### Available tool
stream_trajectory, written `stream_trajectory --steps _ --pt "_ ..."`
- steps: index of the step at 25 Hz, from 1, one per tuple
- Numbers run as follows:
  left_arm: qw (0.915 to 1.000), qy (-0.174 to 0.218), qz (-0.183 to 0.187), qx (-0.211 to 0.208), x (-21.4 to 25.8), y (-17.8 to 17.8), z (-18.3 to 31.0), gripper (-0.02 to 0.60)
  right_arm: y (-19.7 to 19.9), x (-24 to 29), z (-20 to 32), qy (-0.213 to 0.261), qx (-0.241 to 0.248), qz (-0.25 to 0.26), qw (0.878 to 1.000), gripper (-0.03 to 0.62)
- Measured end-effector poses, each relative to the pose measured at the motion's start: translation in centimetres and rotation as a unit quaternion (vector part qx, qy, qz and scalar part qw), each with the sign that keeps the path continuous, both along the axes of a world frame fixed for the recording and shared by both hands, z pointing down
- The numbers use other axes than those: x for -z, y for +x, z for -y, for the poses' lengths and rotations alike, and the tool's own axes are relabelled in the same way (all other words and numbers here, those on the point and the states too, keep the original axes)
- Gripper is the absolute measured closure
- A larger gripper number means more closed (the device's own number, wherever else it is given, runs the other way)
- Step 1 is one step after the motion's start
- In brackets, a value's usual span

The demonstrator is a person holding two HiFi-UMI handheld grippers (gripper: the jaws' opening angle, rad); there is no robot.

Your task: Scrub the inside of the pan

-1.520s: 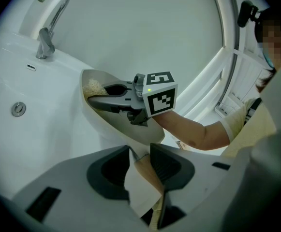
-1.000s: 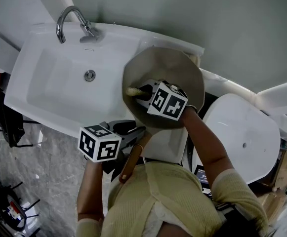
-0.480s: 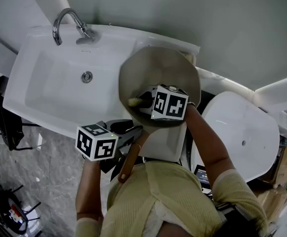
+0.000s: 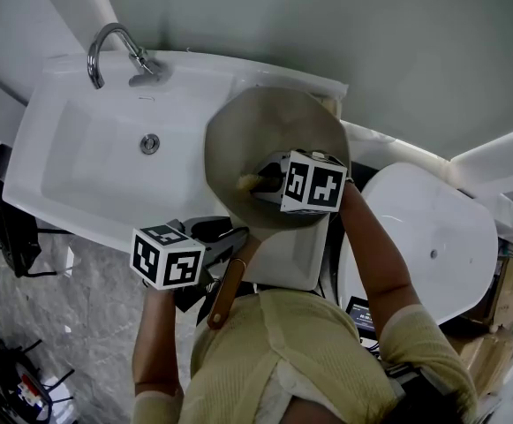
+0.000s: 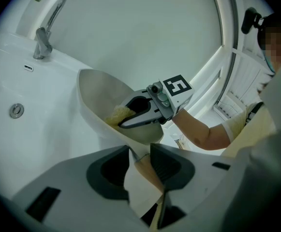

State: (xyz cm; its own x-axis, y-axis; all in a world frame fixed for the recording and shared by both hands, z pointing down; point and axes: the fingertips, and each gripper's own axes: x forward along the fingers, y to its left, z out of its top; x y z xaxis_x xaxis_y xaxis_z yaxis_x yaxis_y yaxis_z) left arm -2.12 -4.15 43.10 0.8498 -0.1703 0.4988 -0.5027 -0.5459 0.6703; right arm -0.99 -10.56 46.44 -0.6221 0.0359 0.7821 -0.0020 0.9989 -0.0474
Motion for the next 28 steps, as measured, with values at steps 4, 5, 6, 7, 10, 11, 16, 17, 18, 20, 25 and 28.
stream_trajectory --steps 4,5,6,7,10,11,16,17,18,20,25,28 --pt "1.0 0.001 0.0 0.0 0.0 0.0 0.0 0.402 1.6 0.7 3.0 0.054 -0.048 -0.006 0.997 0.51" --pt "1.0 0.002 0.0 0.0 0.0 0.0 0.0 0.402 1.9 1.0 3.7 0.066 -0.062 -0.005 0.996 0.51" --pt "1.0 0.002 0.0 0.0 0.1 0.0 0.0 0.402 2.1 1.3 4.5 0.078 -0.076 -0.004 0.994 0.51" --pt "1.0 0.003 0.001 0.0 0.1 0.0 0.0 0.402 2.3 1.5 5.3 0.091 -0.091 -0.003 0.992 0.51" --pt "1.0 0.003 0.002 0.001 0.0 0.0 0.0 0.402 3.0 2.3 7.9 0.142 -0.14 -0.007 0.98 0.51" --pt "1.0 0.004 0.002 0.001 0.1 0.0 0.0 0.402 3.2 2.5 8.8 0.157 -0.155 -0.007 0.975 0.51" --pt "1.0 0.007 0.004 0.0 0.1 0.1 0.0 0.402 4.3 3.4 11.8 0.194 -0.217 0.003 0.957 0.51" --pt "1.0 0.008 0.003 0.001 0.1 0.1 0.0 0.402 4.5 3.5 12.2 0.203 -0.225 0.003 0.953 0.51" --pt "1.0 0.008 0.003 0.001 0.1 0.1 0.0 0.402 4.8 3.6 12.6 0.213 -0.233 0.0 0.949 0.51" --pt "1.0 0.008 0.002 0.002 0.1 0.1 0.0 0.402 5.3 3.5 13.3 0.227 -0.248 -0.006 0.942 0.51" --pt "0.9999 0.01 0.003 0.004 0.1 0.0 0.0 0.402 6.1 3.1 14.7 0.24 -0.287 -0.017 0.927 0.51" --pt "0.9999 0.01 0.004 0.006 0.1 0.0 0.0 0.402 6.5 3.0 15.5 0.261 -0.3 -0.03 0.917 0.51"
